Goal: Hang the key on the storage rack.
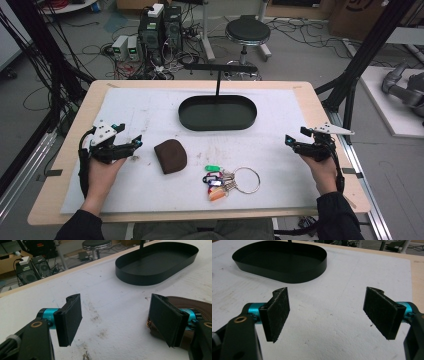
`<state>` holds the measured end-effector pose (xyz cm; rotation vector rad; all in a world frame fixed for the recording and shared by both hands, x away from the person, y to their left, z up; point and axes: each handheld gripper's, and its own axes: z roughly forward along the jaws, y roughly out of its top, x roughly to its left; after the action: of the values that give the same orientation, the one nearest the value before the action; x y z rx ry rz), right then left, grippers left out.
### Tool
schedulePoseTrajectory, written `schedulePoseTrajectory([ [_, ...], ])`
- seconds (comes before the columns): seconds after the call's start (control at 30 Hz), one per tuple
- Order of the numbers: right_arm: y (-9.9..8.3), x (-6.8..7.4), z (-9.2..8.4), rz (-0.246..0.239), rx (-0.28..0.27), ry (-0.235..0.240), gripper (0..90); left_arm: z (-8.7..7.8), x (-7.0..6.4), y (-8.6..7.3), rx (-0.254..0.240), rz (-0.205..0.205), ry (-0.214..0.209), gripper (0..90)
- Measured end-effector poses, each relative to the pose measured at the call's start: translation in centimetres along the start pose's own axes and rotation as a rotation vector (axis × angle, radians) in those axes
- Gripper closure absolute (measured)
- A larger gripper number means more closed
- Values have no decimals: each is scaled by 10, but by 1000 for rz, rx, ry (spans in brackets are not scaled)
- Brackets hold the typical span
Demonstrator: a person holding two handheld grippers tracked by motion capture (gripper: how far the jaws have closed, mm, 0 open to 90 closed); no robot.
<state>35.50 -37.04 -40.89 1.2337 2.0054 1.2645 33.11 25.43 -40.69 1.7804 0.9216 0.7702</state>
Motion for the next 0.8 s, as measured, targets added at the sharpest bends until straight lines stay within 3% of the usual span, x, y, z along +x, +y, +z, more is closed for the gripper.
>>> schedulePoseTrajectory([
  [0.33, -1, 8, -7, -5, -17, 21, 240, 5, -2, 1, -11, 11, 6, 268],
  [0.5, 0, 21, -16, 1, -51, 56, 263, 7, -3, 2, -16, 10, 0, 268],
  [0.8, -5, 48, -25, -21, -41, 115, 368, 6, -3, 1, 1, 7, -3, 268],
])
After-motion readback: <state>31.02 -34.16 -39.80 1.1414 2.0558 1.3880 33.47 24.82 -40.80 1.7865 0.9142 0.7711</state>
